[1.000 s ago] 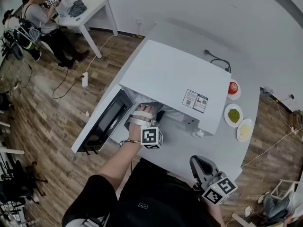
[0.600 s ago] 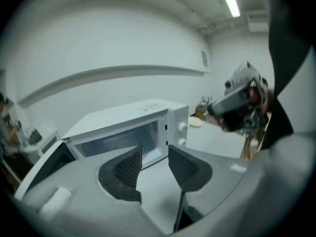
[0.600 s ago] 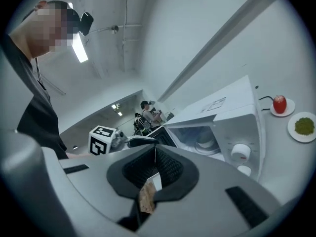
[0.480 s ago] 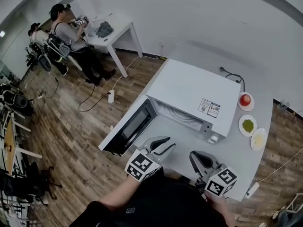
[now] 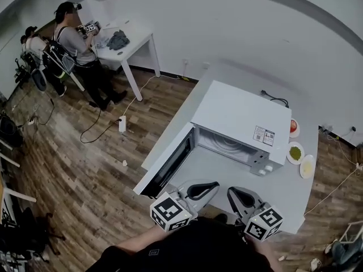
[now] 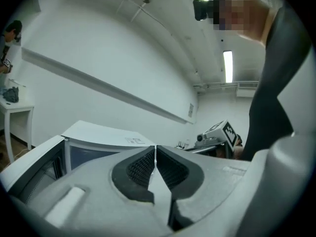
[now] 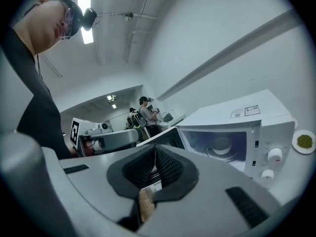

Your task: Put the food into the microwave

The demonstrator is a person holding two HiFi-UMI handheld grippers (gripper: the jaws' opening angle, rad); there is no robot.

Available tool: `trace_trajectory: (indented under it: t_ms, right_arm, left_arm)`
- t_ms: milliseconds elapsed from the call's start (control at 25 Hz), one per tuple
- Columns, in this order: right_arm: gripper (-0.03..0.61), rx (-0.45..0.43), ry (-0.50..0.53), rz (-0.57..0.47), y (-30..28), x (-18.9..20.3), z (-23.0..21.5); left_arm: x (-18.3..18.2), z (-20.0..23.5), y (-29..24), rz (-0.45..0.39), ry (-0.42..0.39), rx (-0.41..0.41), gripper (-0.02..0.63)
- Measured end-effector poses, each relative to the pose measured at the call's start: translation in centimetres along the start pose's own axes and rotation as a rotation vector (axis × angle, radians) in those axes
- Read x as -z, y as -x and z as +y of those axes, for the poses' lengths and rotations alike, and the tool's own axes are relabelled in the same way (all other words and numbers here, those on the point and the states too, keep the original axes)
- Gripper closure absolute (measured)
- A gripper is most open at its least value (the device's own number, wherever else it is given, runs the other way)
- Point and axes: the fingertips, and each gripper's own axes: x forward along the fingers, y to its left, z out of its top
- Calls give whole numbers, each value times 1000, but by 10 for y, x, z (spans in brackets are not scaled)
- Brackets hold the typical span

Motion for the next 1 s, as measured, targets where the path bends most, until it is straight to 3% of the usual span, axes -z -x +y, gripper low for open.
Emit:
trace_trajectory:
  t_ms: [200,360,720,1000]
  right_arm:
    - [563,110,21,-58,-7,-13,19]
    - [564,165,76,-62,-2,-18,25]
    - [565,99,239,-127,24,-46,41]
    - [565,112,246,-140,48,-46,27]
  left_arm:
    - [-13,5,24,-33,-38,84,604]
    - [-18,8,32,-32,-49,96,604]
    - [-28,-5,27,-48,-67,10,604]
    - [-31,-16,7,-47,-93,-13,604]
